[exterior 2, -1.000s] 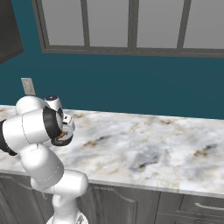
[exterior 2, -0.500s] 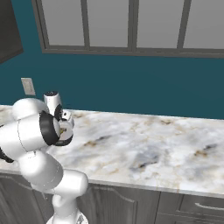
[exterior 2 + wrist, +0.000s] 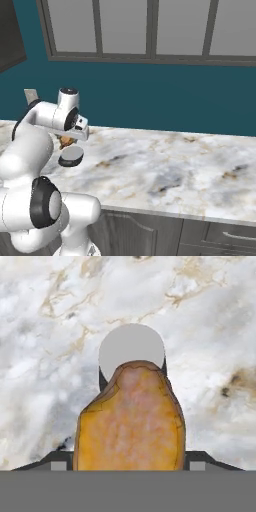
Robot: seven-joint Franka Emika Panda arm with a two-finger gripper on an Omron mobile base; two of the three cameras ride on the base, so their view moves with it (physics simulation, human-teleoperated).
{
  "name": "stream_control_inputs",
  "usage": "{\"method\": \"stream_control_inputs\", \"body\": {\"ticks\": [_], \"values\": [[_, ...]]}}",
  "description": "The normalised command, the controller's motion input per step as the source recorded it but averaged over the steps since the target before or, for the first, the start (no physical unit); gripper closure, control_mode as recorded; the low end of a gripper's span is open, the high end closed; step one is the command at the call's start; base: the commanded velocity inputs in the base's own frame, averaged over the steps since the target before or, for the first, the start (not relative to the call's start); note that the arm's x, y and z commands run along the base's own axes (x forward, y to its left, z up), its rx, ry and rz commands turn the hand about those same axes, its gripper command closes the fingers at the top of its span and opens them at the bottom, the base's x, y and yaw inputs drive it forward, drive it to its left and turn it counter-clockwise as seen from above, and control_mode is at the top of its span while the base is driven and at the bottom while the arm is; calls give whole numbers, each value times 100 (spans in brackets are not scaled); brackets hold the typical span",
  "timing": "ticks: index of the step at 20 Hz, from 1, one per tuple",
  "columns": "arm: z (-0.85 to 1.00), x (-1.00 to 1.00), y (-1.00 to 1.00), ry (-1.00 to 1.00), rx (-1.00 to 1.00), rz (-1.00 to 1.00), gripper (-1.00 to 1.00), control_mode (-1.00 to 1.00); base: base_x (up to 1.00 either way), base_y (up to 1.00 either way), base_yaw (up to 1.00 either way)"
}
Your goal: Take the chicken drumstick from the fridge and place it on the digital scale on the counter by the fridge. Wait a few seconds for a reading, then move it to the plate on the dining counter.
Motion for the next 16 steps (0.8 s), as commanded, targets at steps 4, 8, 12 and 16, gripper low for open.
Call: {"method": "stream_control_inputs", "body": {"ticks": [4, 8, 12, 16], "values": [[99, -66, -80, 19, 0, 0, 100, -100, 0, 0, 0], [75, -95, -65, 21, 0, 0, 100, -100, 0, 0, 0], [70, -100, -13, 18, -2, 0, 100, -100, 0, 0, 0], [52, -100, 0, 4, -6, 1, 100, -100, 0, 0, 0]]}}
